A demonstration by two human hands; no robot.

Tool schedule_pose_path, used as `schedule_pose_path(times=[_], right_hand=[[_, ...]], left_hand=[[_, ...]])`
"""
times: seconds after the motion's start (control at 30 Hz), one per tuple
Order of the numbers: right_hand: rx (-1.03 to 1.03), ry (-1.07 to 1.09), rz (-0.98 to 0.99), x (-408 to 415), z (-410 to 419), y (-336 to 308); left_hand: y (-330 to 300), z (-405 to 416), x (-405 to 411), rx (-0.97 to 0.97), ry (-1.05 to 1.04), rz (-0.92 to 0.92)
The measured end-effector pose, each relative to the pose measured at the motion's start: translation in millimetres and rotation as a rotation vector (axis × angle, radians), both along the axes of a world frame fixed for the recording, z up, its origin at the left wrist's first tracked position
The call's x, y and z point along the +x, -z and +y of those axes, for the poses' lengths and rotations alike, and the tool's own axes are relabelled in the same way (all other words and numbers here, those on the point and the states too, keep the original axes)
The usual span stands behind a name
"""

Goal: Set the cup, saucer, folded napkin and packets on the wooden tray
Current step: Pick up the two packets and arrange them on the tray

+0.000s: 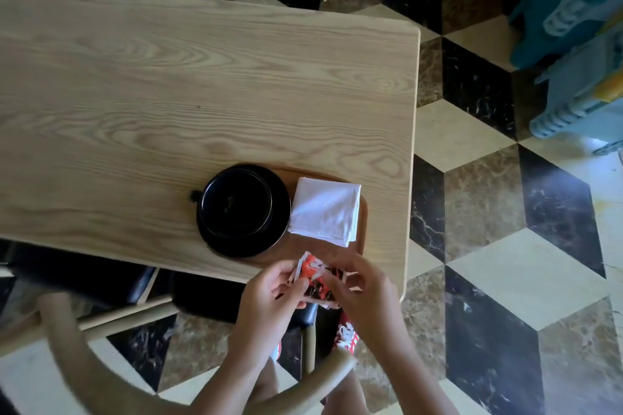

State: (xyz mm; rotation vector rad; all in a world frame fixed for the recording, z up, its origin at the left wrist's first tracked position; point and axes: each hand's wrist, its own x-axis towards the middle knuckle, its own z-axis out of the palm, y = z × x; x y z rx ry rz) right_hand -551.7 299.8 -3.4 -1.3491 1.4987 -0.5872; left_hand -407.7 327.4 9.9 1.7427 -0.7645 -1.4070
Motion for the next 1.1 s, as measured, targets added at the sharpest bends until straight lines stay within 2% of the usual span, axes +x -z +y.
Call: schedule_pose_path(times=[0.17, 0.4, 0.47, 0.63, 0.7, 0.8, 0.93, 1.1], right_hand=[[0.018, 0.092, 0.045, 19, 9, 18], [0.007, 0.206, 0.051, 31, -1, 29], [-0.034, 0.234, 0.083, 31, -2, 34], [-0.126, 0.284, 0.196, 34, 0, 48], [-0.158, 0.292, 0.217, 36, 2, 51], [-0.209, 0.303, 0.249, 39, 1, 55], [-0.225, 0.362, 0.402, 39, 2, 62], [-0.207, 0.382, 0.409, 38, 2, 65]], left_hand=[[28, 10, 5, 0.066, -0.119, -0.005], [48, 3, 2, 0.054, -0.251, 0.030], [54, 0, -1, 0.037, -0.243, -0.038], [61, 0, -1, -0.135, -0.013, -0.559], [61, -2, 1, -0.181, 0.057, -0.663], [61, -7, 3, -0.188, 0.091, -0.705], [63, -12, 1, -0.196, 0.086, -0.705], [67, -8, -1, -0.184, 0.153, -0.727]])
